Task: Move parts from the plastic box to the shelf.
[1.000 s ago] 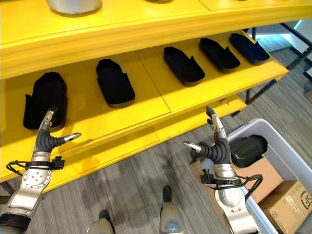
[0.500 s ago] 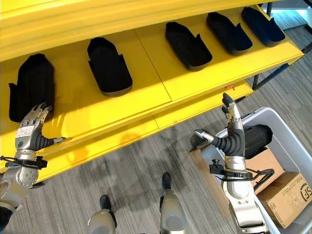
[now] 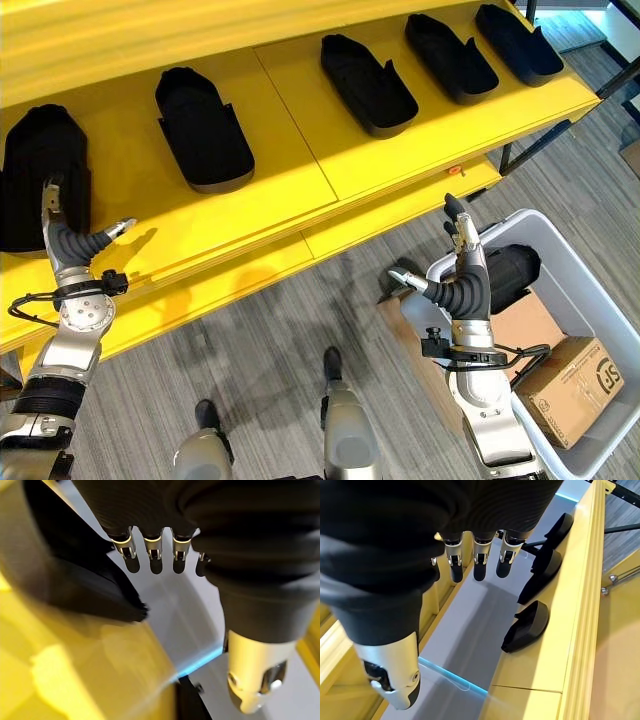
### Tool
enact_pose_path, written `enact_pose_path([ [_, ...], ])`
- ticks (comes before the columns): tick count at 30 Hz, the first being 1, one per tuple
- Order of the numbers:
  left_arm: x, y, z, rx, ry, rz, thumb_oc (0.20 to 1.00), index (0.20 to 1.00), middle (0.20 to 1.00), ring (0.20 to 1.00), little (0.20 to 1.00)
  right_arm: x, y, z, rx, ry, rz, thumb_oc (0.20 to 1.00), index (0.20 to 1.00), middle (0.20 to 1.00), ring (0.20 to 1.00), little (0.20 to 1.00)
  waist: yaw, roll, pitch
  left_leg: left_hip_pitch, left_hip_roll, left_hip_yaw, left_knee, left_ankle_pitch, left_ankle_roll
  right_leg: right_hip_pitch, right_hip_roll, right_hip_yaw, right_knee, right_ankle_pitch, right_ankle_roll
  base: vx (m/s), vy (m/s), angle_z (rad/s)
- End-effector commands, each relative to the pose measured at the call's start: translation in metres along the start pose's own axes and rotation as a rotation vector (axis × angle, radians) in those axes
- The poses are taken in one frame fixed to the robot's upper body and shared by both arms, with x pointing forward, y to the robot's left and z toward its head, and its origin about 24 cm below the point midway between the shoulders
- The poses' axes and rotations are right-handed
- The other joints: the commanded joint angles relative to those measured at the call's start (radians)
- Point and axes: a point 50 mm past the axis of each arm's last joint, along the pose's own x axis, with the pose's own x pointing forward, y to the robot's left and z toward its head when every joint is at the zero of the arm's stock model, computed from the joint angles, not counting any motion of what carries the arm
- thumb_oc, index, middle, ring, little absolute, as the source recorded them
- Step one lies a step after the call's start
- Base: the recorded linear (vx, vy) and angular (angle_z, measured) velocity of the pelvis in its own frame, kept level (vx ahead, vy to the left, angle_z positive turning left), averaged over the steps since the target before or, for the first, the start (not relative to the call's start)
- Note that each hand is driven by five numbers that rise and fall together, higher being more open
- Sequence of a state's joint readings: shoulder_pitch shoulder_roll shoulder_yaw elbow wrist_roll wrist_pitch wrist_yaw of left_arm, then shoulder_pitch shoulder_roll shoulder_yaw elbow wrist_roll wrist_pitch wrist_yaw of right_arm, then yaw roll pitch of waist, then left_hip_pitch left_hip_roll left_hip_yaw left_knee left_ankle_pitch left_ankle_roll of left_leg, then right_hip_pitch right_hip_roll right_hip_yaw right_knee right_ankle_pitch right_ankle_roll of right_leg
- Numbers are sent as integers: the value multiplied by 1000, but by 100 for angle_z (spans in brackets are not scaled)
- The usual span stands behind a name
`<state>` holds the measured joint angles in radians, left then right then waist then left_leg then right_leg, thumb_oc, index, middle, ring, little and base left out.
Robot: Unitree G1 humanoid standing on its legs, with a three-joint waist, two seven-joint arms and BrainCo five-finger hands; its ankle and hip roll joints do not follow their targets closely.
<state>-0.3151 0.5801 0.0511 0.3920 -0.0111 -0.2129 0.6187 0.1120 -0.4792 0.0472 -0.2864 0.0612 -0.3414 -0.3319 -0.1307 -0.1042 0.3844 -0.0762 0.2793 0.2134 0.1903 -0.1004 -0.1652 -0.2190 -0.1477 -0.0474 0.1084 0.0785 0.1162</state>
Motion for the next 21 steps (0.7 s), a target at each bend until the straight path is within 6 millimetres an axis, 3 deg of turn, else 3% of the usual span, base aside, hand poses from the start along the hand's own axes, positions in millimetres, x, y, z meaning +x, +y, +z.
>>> enact_pose_path([
  [1,19,23,5,-31,-33,123,1000,1000,1000,1000,1000,7,-5,15,11,-91,-43,1000,1000,1000,1000,1000,2,-20,-59,-55,20,-65,81,48,28,-24,-67,32,159,-31,49,0,0,0],
  [11,31,38,2,11,-21,175,1000,1000,1000,1000,1000,7,-6,14,8,-86,-35,1000,1000,1000,1000,1000,2,-30,-54,-78,24,-72,101,45,24,-34,-62,36,159,-28,50,0,0,0],
  [21,40,36,4,65,-28,131,1000,1000,1000,1000,1000,6,-7,16,-7,-95,-17,1000,1000,1000,1000,1000,2,-35,-40,-108,20,-84,124,38,24,-42,-64,33,165,-27,50,0,1,0],
])
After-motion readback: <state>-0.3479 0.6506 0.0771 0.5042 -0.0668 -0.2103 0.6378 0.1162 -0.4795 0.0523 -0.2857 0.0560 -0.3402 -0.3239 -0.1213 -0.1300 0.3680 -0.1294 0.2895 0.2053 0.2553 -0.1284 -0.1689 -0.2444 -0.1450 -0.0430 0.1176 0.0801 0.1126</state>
